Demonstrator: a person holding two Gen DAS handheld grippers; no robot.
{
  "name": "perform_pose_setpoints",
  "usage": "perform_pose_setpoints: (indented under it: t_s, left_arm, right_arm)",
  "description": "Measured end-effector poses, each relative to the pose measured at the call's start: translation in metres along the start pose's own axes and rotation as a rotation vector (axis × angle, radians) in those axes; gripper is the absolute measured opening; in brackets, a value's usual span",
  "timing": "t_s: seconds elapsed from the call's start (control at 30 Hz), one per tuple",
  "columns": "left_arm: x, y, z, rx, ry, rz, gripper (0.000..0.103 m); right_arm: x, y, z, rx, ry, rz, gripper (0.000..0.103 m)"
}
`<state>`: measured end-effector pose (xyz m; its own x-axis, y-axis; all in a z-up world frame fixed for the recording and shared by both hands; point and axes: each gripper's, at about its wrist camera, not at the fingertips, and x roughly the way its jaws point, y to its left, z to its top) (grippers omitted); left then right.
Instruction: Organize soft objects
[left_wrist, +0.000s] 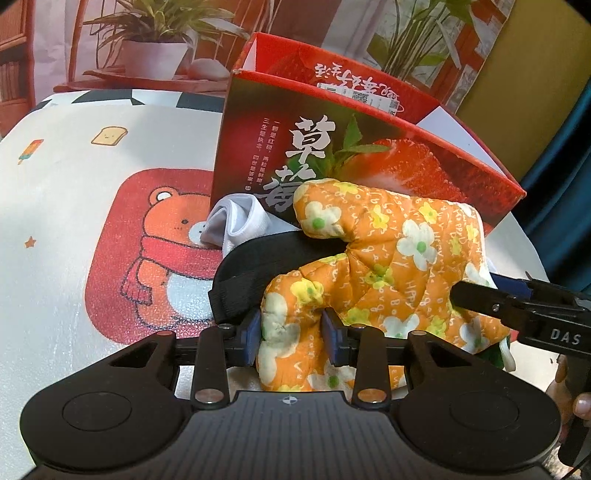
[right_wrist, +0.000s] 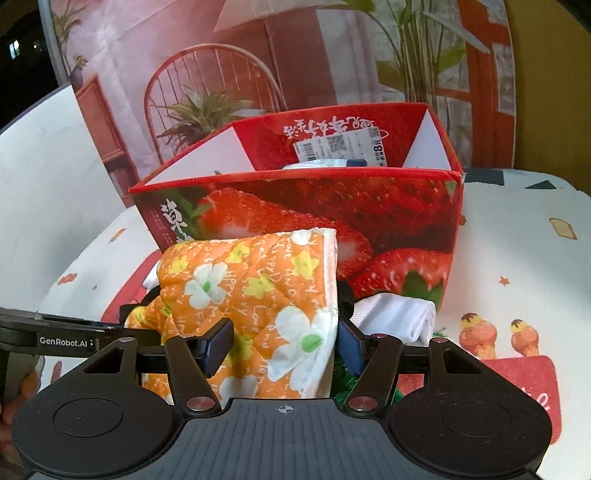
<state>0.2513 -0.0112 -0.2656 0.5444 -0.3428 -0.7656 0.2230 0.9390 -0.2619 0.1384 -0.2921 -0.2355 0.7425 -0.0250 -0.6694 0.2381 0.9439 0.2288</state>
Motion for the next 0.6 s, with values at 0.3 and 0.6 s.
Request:
perform_pose_setpoints:
  t_s: [0.3,0.6]
  left_arm:
    - [0.0,-0.003,0.0,0.003,0.0,0.014,0.037]
    - [0.001,-0.002,-0.001,0.0,0.004,0.015,0.037]
  right_arm:
    - [-0.019,0.027,0.002,-0.151,-0.048,-0.052,0.047]
    - [-0.028,0.043,0.005,-0.239,-0.081,-0.103,0.047]
